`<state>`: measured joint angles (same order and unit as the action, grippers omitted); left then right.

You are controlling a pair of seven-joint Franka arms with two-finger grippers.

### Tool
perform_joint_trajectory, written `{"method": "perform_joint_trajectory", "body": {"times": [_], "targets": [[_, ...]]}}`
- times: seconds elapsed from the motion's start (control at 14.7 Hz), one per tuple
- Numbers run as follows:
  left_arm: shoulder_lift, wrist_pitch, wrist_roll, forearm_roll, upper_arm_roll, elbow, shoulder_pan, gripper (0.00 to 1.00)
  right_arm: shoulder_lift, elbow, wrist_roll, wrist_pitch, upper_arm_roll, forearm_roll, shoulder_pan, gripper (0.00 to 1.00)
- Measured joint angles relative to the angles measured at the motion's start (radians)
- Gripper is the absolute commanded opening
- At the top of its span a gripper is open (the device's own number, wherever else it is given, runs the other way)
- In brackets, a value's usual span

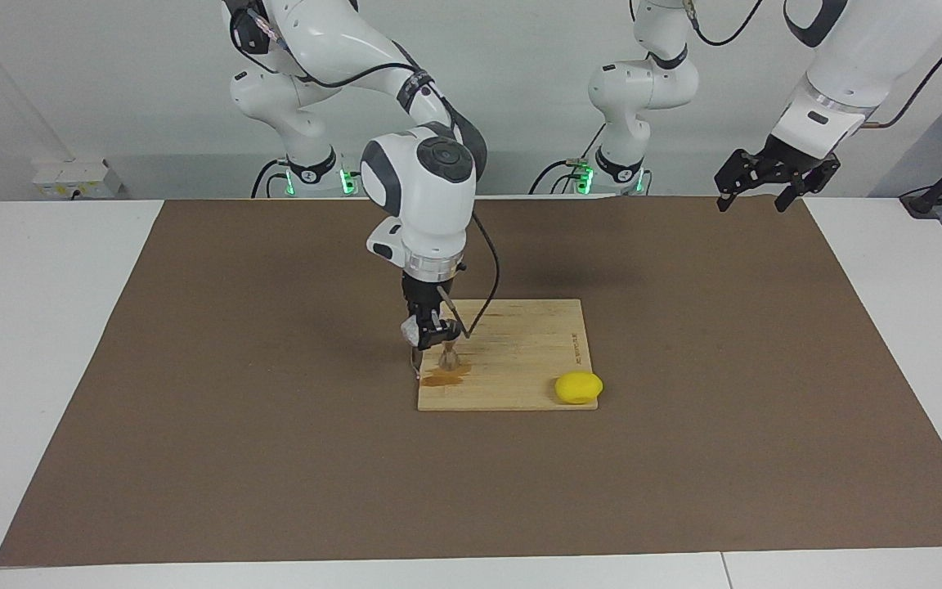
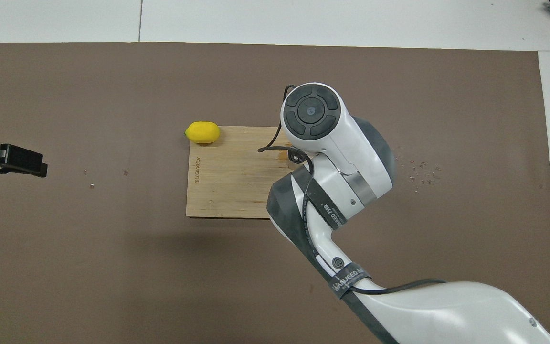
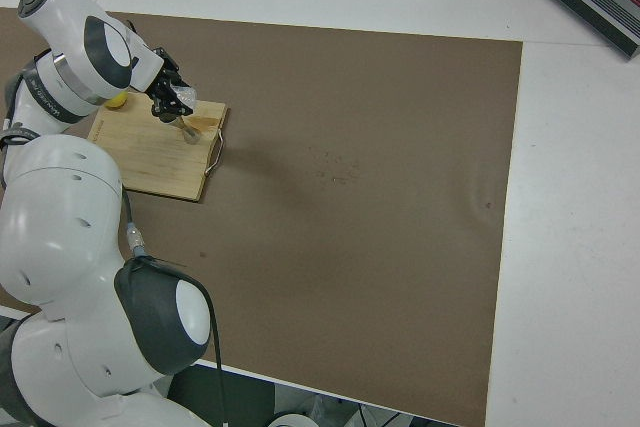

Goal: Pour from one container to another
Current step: 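Turn the glass cup upright and lift it away with the right gripper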

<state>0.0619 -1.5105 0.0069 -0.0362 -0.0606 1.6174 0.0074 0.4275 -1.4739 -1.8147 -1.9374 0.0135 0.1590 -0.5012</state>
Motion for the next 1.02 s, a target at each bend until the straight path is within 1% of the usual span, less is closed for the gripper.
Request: {"method": "perform_joint_trajectory", "body": {"times": [0.27,0.61,0.68,0.88,1.02], "targets": [[0.000,0.000,0.000,0.000,0.000,0.000,0.000,1.00,0.000,0.005,0.004,-0.009,0.000,-0.081,0.041,0.16],[0.000,0.000,0.000,0.000,0.000,0.000,0.000,1.00,0.003,-0.002,0.101,-0.012,0.001,-0.210,0.108,0.16],[0.000,0.000,0.000,0.000,0.000,0.000,0.000,1.00,0.004,-0.008,0.123,-0.018,0.001,-0.252,0.128,0.16],[0.000,0.000,0.000,0.000,0.000,0.000,0.000,1.00,0.005,-0.054,0.241,-0.062,0.003,-0.387,0.209,0.15],[0.000,0.000,0.000,0.000,0.000,0.000,0.000,1.00,-0.002,-0.123,0.339,-0.117,0.005,-0.466,0.263,0.15]]}}
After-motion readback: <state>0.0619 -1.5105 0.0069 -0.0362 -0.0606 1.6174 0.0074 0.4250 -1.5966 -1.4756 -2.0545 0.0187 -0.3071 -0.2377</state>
